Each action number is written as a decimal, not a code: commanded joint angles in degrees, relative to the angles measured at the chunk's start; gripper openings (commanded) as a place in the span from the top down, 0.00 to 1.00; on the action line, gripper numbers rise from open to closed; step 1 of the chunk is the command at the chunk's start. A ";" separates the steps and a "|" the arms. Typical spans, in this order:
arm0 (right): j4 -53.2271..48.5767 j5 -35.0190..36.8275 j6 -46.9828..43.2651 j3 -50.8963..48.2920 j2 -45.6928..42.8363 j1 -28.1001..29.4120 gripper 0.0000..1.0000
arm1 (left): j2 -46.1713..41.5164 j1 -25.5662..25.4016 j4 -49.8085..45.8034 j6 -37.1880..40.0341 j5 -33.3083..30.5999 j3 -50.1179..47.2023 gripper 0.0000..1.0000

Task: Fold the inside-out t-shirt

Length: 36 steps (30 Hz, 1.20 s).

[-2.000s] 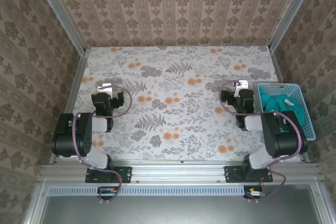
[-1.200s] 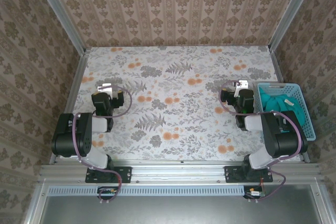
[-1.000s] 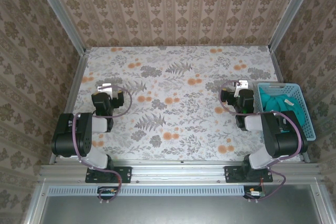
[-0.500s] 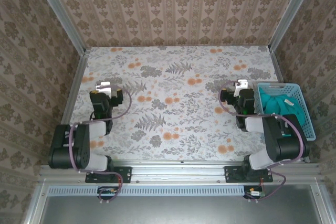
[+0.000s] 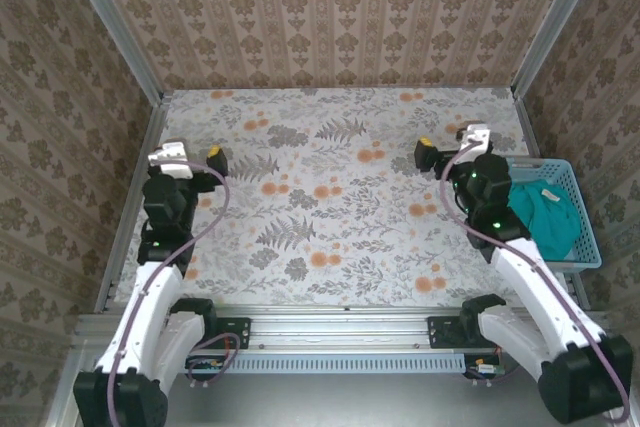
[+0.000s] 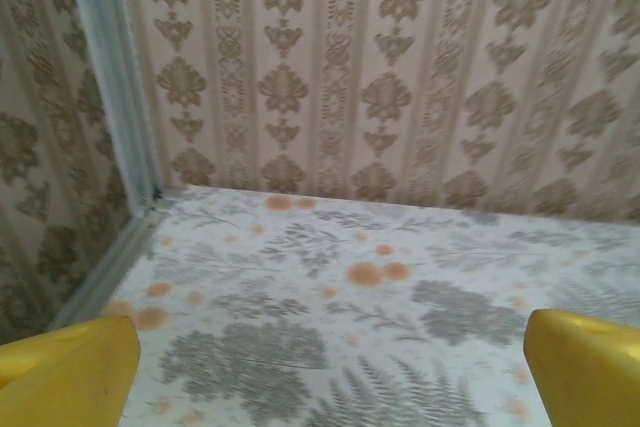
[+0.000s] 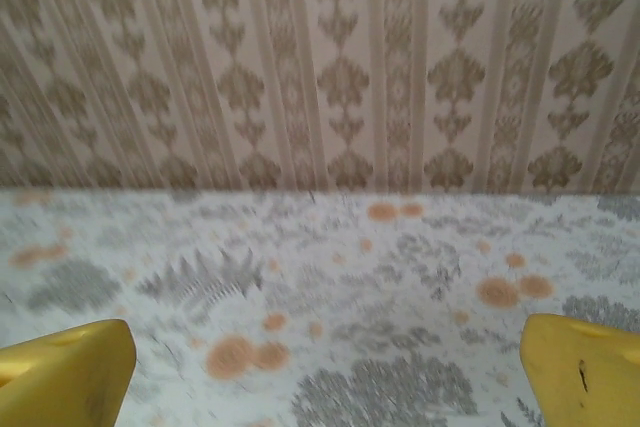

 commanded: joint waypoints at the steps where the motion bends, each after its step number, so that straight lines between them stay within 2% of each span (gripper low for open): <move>1: -19.87 3.27 10.67 3.83 -3.54 -0.19 0.00 | -1.01 -0.22 -18.60 -12.72 2.58 4.65 0.00; 3: -26.17 3.99 14.45 4.34 -6.23 -1.02 0.00 | -1.28 -0.11 -26.17 -19.26 -0.72 6.05 0.00; 6: -23.44 0.79 15.26 -0.27 -12.05 -2.56 0.00 | -2.75 0.74 -34.64 -22.16 -1.26 7.48 0.00; 8: -22.27 0.47 15.81 -1.94 -14.18 -3.04 0.00 | -5.13 1.05 -36.35 -23.56 -2.14 7.16 0.00; 10: -25.04 4.42 15.88 -0.94 -13.96 -3.16 0.00 | -8.99 1.71 -37.37 -28.54 -3.64 5.45 0.00; 12: -28.87 10.31 16.24 1.12 -11.40 -3.76 0.00 | -13.02 2.64 -32.49 -27.02 1.97 2.39 0.00; 14: -34.61 14.58 17.69 4.77 -6.65 -5.74 0.00 | -15.45 3.02 -30.01 -28.54 4.88 0.40 0.00; 18: -40.92 11.29 19.15 8.87 2.68 -10.82 0.01 | -14.09 3.27 -26.79 -29.62 10.98 -0.96 0.00; 20: -43.01 12.70 19.99 9.97 6.65 -13.07 0.01 | -11.98 3.30 -22.84 -30.81 15.04 -2.39 0.00; 21: -43.44 12.50 20.55 10.06 8.56 -15.38 0.00 | -10.60 3.28 -20.36 -31.42 17.38 -3.11 0.00; 23: -42.82 7.24 21.79 9.79 11.65 -21.29 0.01 | -7.97 3.20 -17.46 -32.08 20.98 -3.93 0.00; 25: -41.69 1.98 22.87 9.79 14.68 -25.90 0.02 | -5.98 2.24 -15.89 -31.93 22.21 -4.54 0.00; 27: -41.60 0.15 22.89 11.08 17.41 -27.44 0.02 | -4.92 1.10 -15.59 -31.55 22.45 -4.82 0.00; 31: -41.27 0.19 22.62 12.89 21.79 -28.49 0.02 | -1.42 -2.28 -15.46 -27.28 25.35 -2.96 0.00; 36: -38.88 0.19 21.36 12.50 26.99 -29.15 0.00 | -0.59 -6.27 -18.27 -23.42 24.09 -0.96 0.00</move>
